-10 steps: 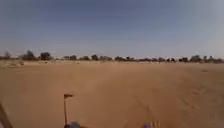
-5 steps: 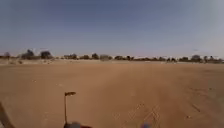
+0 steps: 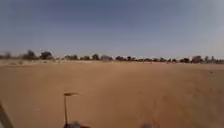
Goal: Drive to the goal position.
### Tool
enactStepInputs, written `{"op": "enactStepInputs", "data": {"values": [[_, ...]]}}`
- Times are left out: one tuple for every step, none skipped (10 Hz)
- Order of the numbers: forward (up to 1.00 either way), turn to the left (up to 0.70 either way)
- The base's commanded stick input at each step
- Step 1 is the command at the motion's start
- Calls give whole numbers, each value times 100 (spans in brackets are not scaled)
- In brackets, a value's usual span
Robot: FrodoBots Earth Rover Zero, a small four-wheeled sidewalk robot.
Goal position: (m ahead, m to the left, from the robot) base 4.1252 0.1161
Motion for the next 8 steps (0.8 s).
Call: {"op": "enactStepInputs", "data": {"values": [[50, 0], [50, 0], [50, 0], [50, 0], [50, 0], [50, 0], [50, 0], [50, 0]]}}
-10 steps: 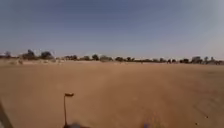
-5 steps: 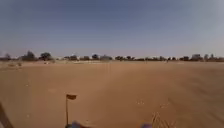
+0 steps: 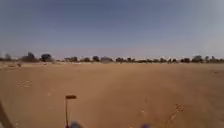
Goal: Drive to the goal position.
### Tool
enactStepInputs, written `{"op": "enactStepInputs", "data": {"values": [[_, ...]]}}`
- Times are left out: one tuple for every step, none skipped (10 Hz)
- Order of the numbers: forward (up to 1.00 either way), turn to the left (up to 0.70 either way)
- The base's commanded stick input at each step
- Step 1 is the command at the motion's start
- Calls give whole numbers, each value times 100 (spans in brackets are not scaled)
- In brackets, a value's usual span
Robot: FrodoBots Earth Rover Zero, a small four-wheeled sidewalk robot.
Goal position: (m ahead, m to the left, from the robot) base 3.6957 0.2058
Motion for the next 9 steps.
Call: {"op": "enactStepInputs", "data": {"values": [[50, 0], [50, 0], [50, 0], [50, 0], [50, 0], [50, 0], [50, 0], [50, 0], [50, 0]]}}
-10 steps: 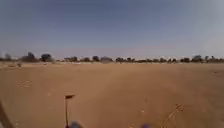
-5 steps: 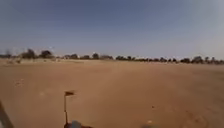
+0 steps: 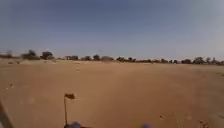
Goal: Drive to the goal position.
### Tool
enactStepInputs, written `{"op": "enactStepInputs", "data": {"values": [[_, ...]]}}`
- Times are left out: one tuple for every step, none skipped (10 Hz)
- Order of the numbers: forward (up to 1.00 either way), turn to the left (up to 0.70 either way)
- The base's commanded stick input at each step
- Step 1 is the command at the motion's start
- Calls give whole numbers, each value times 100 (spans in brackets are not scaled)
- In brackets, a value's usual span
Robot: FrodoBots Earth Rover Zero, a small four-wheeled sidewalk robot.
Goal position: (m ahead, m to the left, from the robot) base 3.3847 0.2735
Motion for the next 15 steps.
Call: {"op": "enactStepInputs", "data": {"values": [[50, 0], [50, 0], [50, 0], [50, 0], [50, 0], [50, 0], [50, 0], [50, 0], [50, 0], [50, 0], [50, 0], [50, 0], [50, 0], [50, 0], [50, 0]]}}
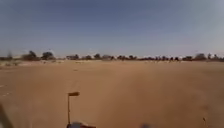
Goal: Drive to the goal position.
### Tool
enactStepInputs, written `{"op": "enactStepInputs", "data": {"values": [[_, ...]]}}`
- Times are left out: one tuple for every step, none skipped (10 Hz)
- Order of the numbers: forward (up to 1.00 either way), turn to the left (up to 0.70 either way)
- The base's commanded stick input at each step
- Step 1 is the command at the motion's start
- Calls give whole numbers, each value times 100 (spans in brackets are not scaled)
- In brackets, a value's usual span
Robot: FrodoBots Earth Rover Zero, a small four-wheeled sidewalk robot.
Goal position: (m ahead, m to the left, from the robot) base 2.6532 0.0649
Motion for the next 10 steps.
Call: {"op": "enactStepInputs", "data": {"values": [[50, 0], [50, 0], [50, 0], [50, 0], [50, 0], [50, 0], [50, 0], [50, 0], [50, 0], [50, 0]]}}
